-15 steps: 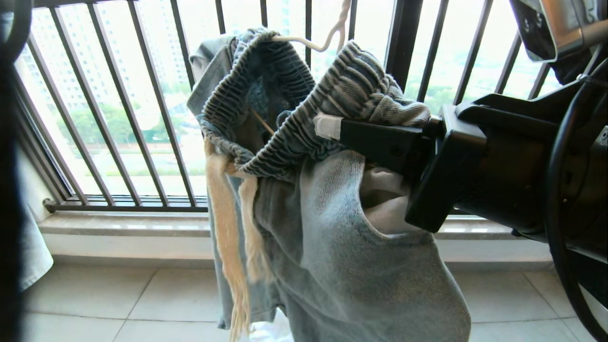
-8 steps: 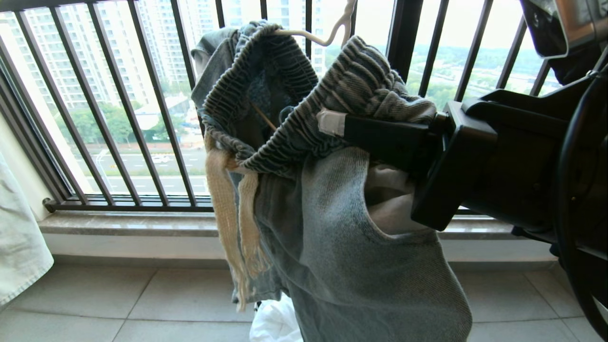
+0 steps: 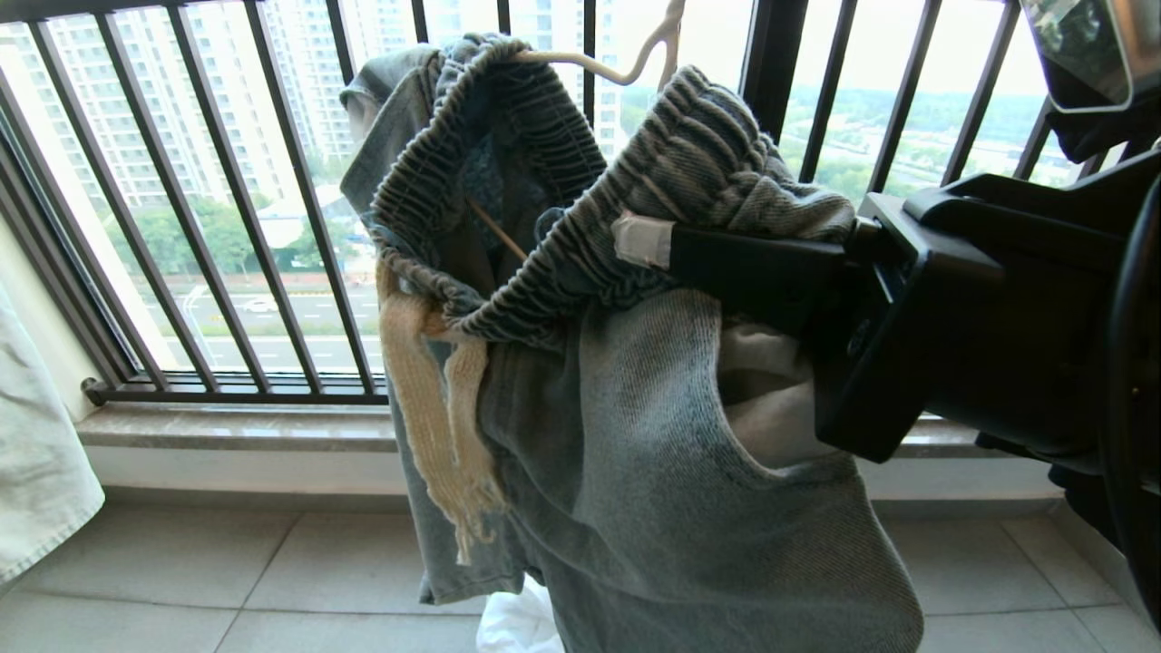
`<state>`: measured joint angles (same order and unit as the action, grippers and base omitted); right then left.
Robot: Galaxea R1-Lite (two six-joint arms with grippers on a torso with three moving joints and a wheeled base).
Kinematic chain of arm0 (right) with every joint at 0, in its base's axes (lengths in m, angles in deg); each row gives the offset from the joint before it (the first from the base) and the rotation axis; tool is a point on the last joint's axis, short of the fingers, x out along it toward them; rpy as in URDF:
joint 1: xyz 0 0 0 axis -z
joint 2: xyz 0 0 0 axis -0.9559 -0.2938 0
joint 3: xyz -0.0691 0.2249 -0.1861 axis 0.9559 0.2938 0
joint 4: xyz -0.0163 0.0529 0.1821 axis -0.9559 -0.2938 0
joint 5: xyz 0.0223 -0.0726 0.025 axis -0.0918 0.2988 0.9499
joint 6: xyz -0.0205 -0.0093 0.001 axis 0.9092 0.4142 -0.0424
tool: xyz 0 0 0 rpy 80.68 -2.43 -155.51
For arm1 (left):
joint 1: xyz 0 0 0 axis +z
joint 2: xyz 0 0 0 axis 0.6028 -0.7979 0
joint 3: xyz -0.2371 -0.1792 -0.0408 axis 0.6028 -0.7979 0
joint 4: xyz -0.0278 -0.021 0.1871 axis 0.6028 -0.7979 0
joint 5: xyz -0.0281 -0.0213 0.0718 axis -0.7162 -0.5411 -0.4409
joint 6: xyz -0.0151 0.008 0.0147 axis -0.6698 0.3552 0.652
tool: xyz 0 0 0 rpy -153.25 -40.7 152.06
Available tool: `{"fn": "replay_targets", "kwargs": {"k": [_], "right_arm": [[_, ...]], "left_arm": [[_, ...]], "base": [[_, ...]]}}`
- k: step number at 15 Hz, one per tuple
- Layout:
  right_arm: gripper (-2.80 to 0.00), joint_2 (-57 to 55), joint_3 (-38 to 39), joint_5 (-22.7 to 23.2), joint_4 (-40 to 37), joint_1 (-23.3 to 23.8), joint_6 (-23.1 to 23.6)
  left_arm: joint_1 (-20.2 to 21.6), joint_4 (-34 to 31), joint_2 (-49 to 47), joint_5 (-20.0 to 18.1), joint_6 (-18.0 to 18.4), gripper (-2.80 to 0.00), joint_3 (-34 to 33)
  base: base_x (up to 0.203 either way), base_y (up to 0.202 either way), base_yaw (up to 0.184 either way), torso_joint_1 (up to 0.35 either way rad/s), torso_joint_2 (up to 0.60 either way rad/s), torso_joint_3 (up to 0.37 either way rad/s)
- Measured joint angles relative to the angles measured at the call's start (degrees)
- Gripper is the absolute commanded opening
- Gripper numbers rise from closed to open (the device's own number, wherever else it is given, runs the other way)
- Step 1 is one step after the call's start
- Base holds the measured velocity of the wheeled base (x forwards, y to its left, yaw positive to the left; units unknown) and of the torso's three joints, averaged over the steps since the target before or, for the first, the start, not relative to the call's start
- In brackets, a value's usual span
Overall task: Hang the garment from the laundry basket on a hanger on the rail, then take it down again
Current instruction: Hang the clothes on the clothes rack, then hang the clothes rack on the clothesline
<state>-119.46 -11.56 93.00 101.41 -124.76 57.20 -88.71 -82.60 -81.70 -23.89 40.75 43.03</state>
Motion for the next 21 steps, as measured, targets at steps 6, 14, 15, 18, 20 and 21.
{"fn": "replay_targets", "kwargs": {"k": [6,14,15,18,20,21], "right_arm": [[-2.8,1.54,2.42,10.09,-0.35,4.36,-0.06],[-2.8,0.82,3.43,16.07,-0.35,8.99,-0.16],[-2.8,0.82,3.54,16.58,-0.35,9.46,-0.16],[-2.8,0.9,3.74,20.83,-0.35,12.92,-0.16],[-2.8,0.96,4.1,24.64,-0.44,15.0,-0.16],[-2.8,0.98,4.26,26.27,-0.49,15.98,-0.16]], "left_arm": [[18.62,-4.43,-0.12,-25.95,8.25,0.0,0.01],[21.12,-3.8,-1.95,-29.83,9.78,-2.8,0.01],[21.44,-3.84,-2.01,-29.85,9.85,-2.8,0.01],[22.62,-4.13,-2.37,-29.89,9.95,-2.8,-0.05],[22.83,-4.45,-2.9,-29.94,10.99,-2.8,-0.11],[22.87,-4.86,-3.29,-30.03,11.8,-2.8,-0.13]], "base": [[0.0,0.0,0.0,0.0,0.0,0.0],[0.0,0.0,0.0,0.0,0.0,0.0],[0.0,0.0,0.0,0.0,0.0,0.0],[0.0,0.0,0.0,0.0,0.0,0.0],[0.0,0.0,0.0,0.0,0.0,0.0],[0.0,0.0,0.0,0.0,0.0,0.0]]}}
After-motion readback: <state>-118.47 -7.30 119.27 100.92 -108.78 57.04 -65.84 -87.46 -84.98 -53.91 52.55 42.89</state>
